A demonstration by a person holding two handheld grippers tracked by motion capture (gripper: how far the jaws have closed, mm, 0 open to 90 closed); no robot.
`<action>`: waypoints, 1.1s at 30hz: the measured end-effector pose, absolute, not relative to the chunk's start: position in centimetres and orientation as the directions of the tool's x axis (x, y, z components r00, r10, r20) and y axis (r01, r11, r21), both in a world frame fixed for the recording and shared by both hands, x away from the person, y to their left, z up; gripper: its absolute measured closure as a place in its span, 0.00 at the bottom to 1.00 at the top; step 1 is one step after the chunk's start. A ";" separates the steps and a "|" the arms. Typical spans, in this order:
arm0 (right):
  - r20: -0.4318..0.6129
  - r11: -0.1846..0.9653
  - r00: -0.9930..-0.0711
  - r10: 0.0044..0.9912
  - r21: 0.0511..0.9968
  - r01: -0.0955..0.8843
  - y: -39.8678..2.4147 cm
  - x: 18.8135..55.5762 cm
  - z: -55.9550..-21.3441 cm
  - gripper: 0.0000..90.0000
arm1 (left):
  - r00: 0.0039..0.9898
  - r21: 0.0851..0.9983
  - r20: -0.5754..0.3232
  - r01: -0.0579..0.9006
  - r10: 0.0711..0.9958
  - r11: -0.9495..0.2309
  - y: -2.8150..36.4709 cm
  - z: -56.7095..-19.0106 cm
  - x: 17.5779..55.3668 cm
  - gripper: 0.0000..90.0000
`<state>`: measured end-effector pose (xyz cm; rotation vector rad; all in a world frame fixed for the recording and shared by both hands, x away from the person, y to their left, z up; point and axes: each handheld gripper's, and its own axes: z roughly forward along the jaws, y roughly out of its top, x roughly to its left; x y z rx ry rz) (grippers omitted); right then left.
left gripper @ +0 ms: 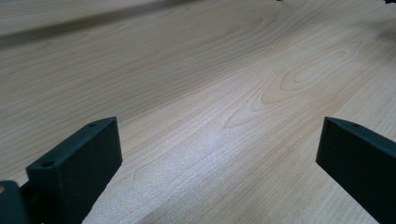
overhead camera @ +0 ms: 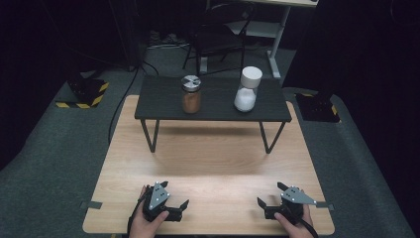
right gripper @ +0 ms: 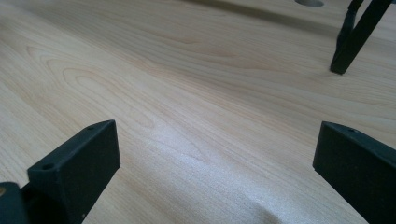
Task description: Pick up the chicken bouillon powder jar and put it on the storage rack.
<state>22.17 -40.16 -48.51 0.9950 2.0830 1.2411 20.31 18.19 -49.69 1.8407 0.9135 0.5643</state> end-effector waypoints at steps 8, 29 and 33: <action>-0.093 0.355 -0.612 0.785 0.878 0.322 -39.5 22.4 -48.3 0.00 | 0.617 0.901 0.013 0.335 0.787 -0.277 17.9 -49.6 20.0 0.01; -0.094 0.369 -0.632 0.769 0.873 0.320 -39.6 22.4 -48.1 0.00 | 0.633 0.896 0.006 0.341 0.774 -0.286 17.8 -49.4 20.5 0.01; -0.077 0.364 -0.635 0.768 0.869 0.335 -39.7 22.8 -48.0 0.00 | 0.636 0.897 0.001 0.340 0.772 -0.281 18.0 -49.5 20.5 0.01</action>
